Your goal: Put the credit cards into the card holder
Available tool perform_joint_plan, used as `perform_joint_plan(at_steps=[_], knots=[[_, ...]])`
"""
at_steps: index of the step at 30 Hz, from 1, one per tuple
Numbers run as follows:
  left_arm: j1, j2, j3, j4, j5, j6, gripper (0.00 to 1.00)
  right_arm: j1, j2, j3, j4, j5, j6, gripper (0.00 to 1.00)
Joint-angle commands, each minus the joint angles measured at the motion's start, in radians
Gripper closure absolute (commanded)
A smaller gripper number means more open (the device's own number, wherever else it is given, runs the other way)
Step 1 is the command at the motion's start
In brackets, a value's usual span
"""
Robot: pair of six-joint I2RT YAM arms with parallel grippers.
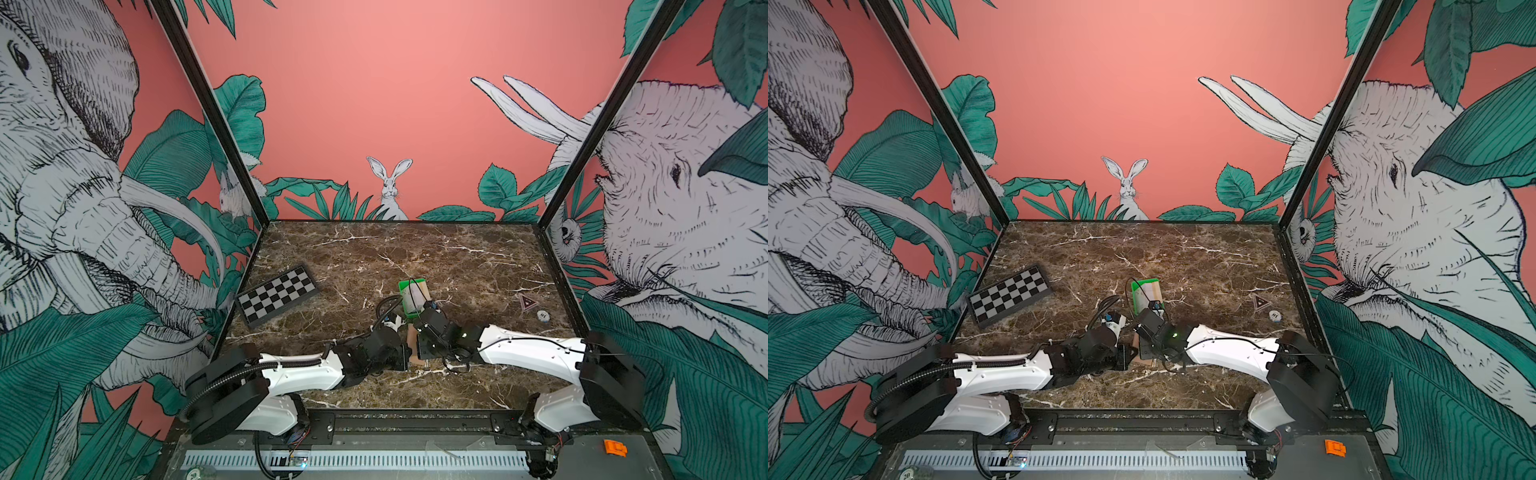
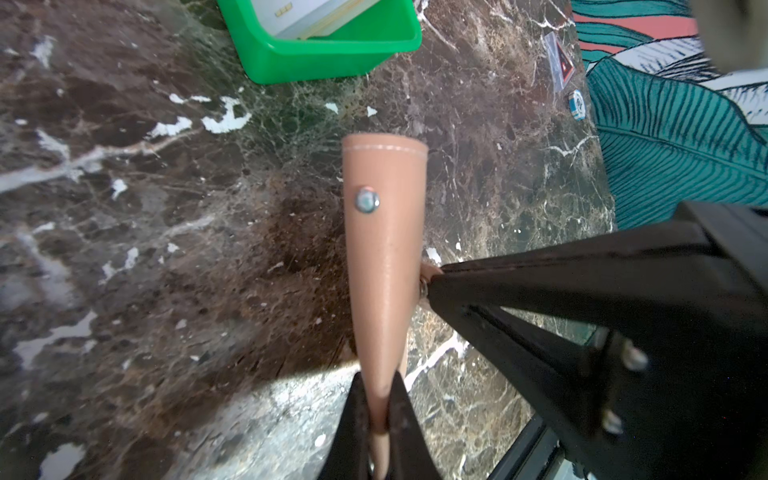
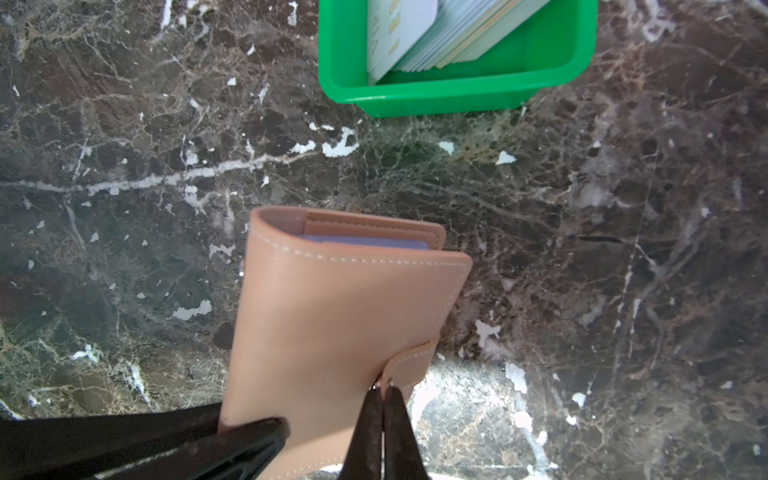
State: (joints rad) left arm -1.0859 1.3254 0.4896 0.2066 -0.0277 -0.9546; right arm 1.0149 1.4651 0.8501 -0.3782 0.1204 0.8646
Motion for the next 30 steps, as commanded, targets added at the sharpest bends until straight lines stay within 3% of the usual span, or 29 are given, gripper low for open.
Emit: perform_joint_plan(at_steps=[1, 30], knots=[[0.004, -0.018, -0.012, -0.067, -0.056, -0.021, 1.00, -0.003, -0.015, 0.013, -0.091, 0.074, 0.008, 1.00], [0.004, -0.014, -0.013, -0.076, -0.062, -0.035, 1.00, 0.001, -0.027, 0.014, -0.101, 0.090, 0.011, 1.00]])
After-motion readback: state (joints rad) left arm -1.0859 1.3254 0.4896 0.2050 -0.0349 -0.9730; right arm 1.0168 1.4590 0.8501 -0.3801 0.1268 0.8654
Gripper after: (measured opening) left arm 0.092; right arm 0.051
